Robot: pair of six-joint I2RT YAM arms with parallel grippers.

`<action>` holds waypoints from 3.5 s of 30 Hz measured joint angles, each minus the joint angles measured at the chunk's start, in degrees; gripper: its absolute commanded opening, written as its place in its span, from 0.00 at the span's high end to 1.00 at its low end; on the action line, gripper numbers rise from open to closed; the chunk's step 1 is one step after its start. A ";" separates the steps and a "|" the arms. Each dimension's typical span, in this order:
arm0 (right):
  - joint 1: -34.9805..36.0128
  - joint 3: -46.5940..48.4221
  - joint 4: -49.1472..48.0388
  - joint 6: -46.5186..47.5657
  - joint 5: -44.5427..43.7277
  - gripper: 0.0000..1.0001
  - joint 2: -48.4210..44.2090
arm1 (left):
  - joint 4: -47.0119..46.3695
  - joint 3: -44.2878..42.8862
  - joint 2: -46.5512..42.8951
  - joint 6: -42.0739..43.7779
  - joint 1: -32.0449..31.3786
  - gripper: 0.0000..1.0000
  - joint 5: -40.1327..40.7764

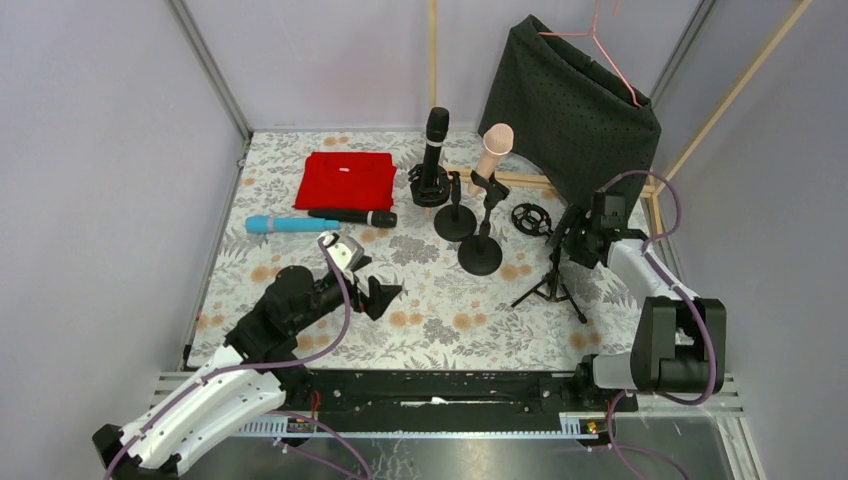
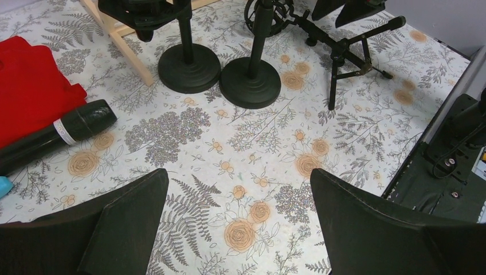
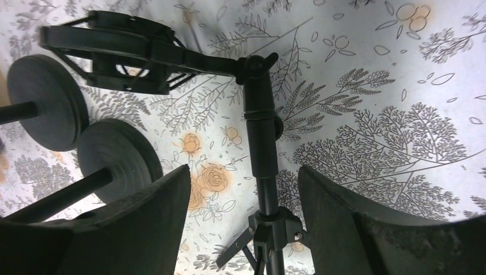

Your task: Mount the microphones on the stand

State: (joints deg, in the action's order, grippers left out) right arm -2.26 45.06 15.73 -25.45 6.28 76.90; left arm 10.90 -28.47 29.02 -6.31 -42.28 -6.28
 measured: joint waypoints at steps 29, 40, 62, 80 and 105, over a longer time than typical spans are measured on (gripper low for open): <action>0.00 -4.85 -10.56 -4.42 1.42 0.84 9.90 | 0.02 0.00 0.46 0.00 0.00 0.01 -2.78; 0.00 -10.16 -8.94 -4.57 0.24 1.00 -1.79 | 0.02 0.00 1.11 -0.02 0.00 0.01 -2.99; -0.02 -10.84 -0.17 -3.10 -4.46 1.00 -39.58 | 0.00 0.00 0.35 -0.02 0.00 0.01 -2.71; -0.02 -26.51 -20.68 2.75 17.44 1.00 -61.86 | 0.02 0.00 0.22 -0.02 0.00 0.01 0.09; 40.30 -37.62 -42.62 14.60 -8.55 1.00 -42.97 | 0.20 0.00 1.03 -0.02 0.00 0.01 0.83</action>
State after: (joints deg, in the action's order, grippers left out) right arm 38.04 7.44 -26.89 -10.85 -2.26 33.93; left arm 11.09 -28.47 30.04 -6.33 -42.28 -5.45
